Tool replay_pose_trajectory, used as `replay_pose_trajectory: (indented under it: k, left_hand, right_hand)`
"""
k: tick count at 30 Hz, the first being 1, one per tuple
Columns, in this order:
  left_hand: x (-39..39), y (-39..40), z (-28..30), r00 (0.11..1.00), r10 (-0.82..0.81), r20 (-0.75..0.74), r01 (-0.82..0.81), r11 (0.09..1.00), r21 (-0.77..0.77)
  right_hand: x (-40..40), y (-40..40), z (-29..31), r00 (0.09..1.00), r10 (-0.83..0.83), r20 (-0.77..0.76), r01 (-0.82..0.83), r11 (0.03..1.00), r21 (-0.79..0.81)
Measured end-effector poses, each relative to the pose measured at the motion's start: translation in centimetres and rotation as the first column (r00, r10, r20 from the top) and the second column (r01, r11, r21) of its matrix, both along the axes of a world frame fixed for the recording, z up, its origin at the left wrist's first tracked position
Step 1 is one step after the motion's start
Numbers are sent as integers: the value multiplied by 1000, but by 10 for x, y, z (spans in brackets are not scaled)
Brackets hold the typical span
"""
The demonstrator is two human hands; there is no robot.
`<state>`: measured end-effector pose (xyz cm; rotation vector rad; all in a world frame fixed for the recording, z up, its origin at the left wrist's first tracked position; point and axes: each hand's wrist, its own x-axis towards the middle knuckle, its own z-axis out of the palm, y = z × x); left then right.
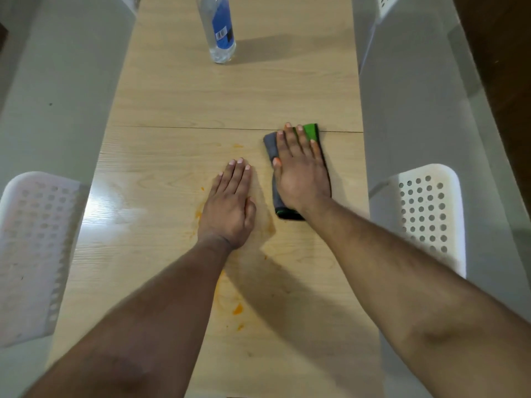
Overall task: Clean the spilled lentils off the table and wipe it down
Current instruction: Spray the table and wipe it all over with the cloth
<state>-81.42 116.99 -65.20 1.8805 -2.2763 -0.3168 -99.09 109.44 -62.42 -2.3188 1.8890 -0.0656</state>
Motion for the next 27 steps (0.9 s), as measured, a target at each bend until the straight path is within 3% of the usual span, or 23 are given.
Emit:
replay_pose_trajectory:
  k: [7,10,15,19,27]
  left_hand:
    - [-1,0,5,1000,-2,-16,2,1000,15]
    - [-3,1,6,1000,-6,-20,7,1000,21]
    - [1,5,2,1000,-15,-19,15,1000,5]
    - [1,5,3,999,-1,-41,1,1000,-4]
    - [16,53,14,997,-66,-44,67,997,37]
  right_hand:
    - [-50,136,7,970,242,-10,-240,968,75]
    - [-77,131,4,987,154,-35,-153,987,51]
    - [-37,72,-6,993,-120,-18,119,993,-22]
    - [0,87,-8,999,-52,-4,52,998,-34]
    - [-40,266,-3,995,98,-4,-97,994,42]
